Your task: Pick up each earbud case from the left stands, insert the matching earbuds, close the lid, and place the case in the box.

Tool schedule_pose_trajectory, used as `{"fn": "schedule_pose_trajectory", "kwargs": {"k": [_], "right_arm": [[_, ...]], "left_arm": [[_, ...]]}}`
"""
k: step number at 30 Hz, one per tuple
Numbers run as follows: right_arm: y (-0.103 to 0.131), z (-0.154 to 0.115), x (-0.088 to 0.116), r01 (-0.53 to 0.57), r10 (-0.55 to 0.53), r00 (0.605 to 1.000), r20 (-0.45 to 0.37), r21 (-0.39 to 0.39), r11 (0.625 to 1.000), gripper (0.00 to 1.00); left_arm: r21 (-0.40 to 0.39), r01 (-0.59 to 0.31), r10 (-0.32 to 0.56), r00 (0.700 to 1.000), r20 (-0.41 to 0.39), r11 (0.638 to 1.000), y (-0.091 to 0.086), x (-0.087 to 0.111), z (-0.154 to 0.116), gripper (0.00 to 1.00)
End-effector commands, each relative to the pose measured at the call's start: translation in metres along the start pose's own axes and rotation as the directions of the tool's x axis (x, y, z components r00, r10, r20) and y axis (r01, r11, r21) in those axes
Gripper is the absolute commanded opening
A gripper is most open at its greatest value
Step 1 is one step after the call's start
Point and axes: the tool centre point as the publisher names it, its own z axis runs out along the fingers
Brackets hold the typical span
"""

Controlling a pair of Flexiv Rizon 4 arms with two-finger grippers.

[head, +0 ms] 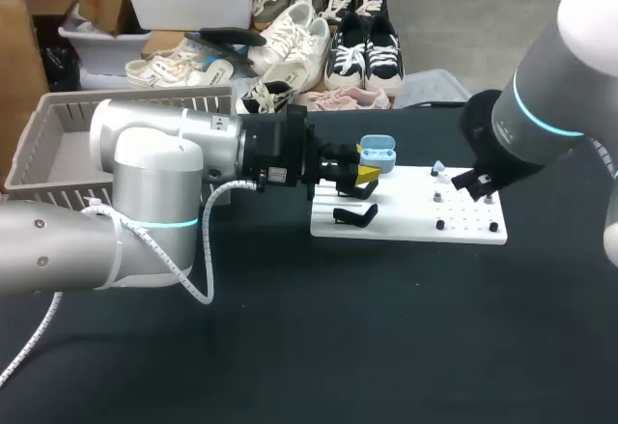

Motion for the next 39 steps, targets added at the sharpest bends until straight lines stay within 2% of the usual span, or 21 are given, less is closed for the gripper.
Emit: {"fn": "schedule_pose_trajectory", "kwargs": {"k": [1, 25, 28, 31, 33, 34, 37, 38, 39], "right_arm": [[0.000, 0.000, -0.001, -0.001, 0.001, 1.000, -0.003, 0.001, 1.000, 0.00], [0.000, 0.000, -0.001, -0.001, 0.001, 1.000, -0.003, 0.001, 1.000, 0.00], [0.004, -0.006, -0.004, -0.131, 0.133, 0.990, -0.040, 0.034, 0.991, 0.00], [0.005, -0.011, -0.006, -0.291, 0.299, 0.949, -0.095, 0.087, 0.953, 0.00], [0.009, -0.013, -0.009, -0.399, 0.421, 0.895, -0.147, 0.159, 0.903, 0.00], [0.011, -0.015, -0.009, -0.420, 0.440, 0.887, -0.138, 0.155, 0.894, 0.00], [0.019, -0.025, -0.013, -0.533, 0.566, 0.811, -0.148, 0.212, 0.819, 0.00], [0.021, -0.027, -0.014, -0.550, 0.586, 0.796, -0.152, 0.224, 0.805, 0.00], [0.024, -0.031, -0.016, -0.592, 0.634, 0.756, -0.161, 0.246, 0.768, 0.00]], "left_arm": [[-0.004, -0.001, 0.001, 1.000, 0.002, 1.000, -0.001, 0.000, 0.000, 0.00], [-0.004, -0.001, 0.001, 1.000, 0.002, 1.000, -0.001, 0.000, 0.000, 0.00], [-0.004, -0.001, 0.001, 1.000, 0.002, 1.000, -0.001, 0.000, 0.000, 0.00], [-0.004, -0.001, 0.001, 1.000, 0.002, 1.000, -0.001, 0.000, 0.000, 0.00], [-0.004, -0.001, 0.001, 1.000, 0.002, 1.000, -0.001, 0.000, 0.000, 0.00], [-0.004, -0.001, 0.001, 1.000, 0.002, 1.000, -0.001, 0.000, 0.000, 0.00], [-0.004, -0.001, 0.001, 1.000, 0.002, 1.000, -0.001, 0.000, 0.000, 0.00], [-0.004, -0.001, 0.001, 1.000, 0.002, 1.000, -0.001, 0.000, 0.000, 0.00], [-0.004, -0.001, 0.001, 1.000, 0.002, 1.000, -0.001, 0.000, 0.000, 0.00]]}}
